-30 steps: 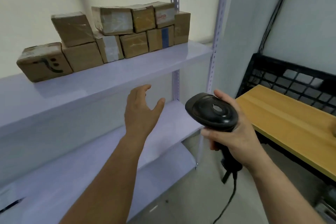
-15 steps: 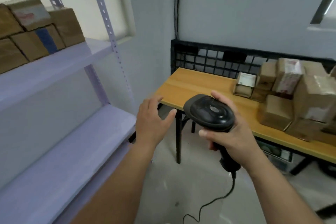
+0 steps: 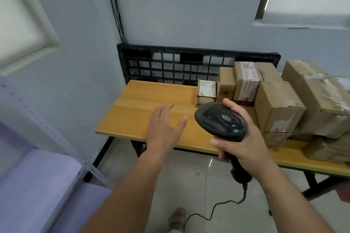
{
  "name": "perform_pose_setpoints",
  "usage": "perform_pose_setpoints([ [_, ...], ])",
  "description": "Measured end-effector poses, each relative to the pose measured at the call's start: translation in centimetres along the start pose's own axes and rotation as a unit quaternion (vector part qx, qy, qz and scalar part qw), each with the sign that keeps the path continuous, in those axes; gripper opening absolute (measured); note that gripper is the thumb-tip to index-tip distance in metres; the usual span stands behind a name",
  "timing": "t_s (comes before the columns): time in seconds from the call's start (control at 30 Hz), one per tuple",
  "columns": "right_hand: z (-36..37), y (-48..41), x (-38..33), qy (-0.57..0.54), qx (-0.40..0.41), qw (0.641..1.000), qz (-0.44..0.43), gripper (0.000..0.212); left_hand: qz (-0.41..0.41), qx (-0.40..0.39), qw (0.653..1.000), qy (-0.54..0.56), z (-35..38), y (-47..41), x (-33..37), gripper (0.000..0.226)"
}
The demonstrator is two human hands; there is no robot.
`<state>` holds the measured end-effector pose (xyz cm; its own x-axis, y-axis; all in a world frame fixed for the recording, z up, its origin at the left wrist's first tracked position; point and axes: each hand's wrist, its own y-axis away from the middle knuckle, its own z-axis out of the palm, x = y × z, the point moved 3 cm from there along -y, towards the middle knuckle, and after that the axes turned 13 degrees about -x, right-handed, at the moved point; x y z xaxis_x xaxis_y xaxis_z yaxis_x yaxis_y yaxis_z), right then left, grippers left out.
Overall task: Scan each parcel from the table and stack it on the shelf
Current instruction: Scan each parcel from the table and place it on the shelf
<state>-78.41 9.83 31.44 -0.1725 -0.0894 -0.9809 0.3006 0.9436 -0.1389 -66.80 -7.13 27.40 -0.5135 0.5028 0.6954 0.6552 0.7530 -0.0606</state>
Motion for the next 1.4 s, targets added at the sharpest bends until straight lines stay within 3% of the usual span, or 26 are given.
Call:
perform_pose_setpoints([
  [0.47,-8.4,-14.3,4.4,0.023,0.11,0.991,0.069,0.09,-0.025,-0.17,0.985,0.024,6.3,-21.1,-2.0,0.06],
  [0.87,-11.1,-19.0,9.9,0.006,0.151,0.975,0.163,0.09,-0.106,-0.316,0.942,0.027,14.1,-30.5,-4.4,0.058],
  [1.1,-11.7,-19.2,11.1,-0.025,0.158,0.97,0.182,0.093,-0.101,-0.326,0.931,0.132,16.0,-31.3,-4.6,0.053],
  [1.23,-11.5,-19.2,11.4,-0.037,0.149,0.971,0.182,0.091,-0.157,-0.326,0.9,0.243,15.8,-30.7,-5.1,0.059],
  [1.4,-11.3,-19.3,11.4,-0.034,0.132,0.975,0.176,0.09,-0.173,-0.329,0.884,0.284,15.1,-30.7,-5.3,0.062],
])
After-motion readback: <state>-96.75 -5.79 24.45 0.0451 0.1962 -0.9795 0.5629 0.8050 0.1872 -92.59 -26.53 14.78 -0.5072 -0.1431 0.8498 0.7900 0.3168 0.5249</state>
